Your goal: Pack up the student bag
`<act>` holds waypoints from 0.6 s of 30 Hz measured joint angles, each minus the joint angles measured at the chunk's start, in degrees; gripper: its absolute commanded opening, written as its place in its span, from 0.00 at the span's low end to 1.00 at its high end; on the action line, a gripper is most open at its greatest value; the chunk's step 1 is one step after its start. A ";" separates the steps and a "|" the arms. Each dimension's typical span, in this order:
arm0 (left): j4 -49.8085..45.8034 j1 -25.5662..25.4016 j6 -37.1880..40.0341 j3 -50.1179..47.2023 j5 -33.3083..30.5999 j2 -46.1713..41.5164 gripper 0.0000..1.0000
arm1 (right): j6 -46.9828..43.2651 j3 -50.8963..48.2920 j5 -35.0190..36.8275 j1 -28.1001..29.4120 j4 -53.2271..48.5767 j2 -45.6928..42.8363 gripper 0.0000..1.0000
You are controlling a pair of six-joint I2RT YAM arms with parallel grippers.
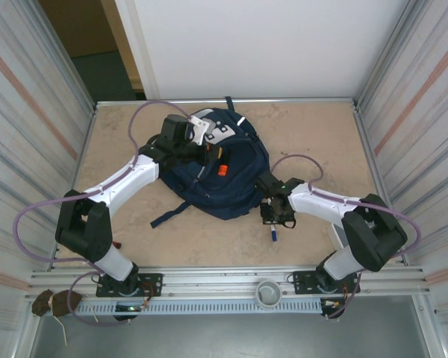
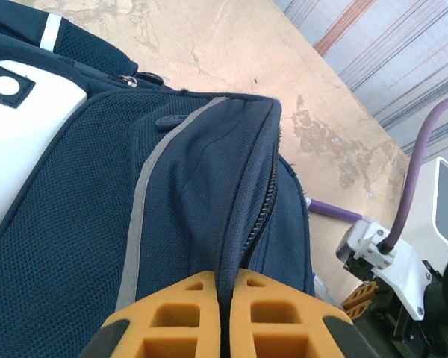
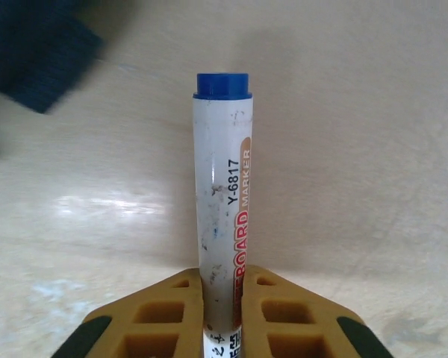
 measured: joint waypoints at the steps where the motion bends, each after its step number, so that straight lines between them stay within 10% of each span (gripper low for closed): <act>1: 0.00 0.00 0.00 0.00 0.00 0.00 0.00 | -0.04 0.70 -0.20 -0.02 -0.09 -0.79 0.09; 9: 0.00 0.00 -0.17 0.00 0.28 0.00 0.00 | 4.13 6.62 -10.58 -3.32 8.96 -9.38 0.10; 18: -0.04 0.00 -1.14 0.26 0.46 0.00 0.00 | 21.09 15.56 -17.16 -4.96 33.29 7.06 0.25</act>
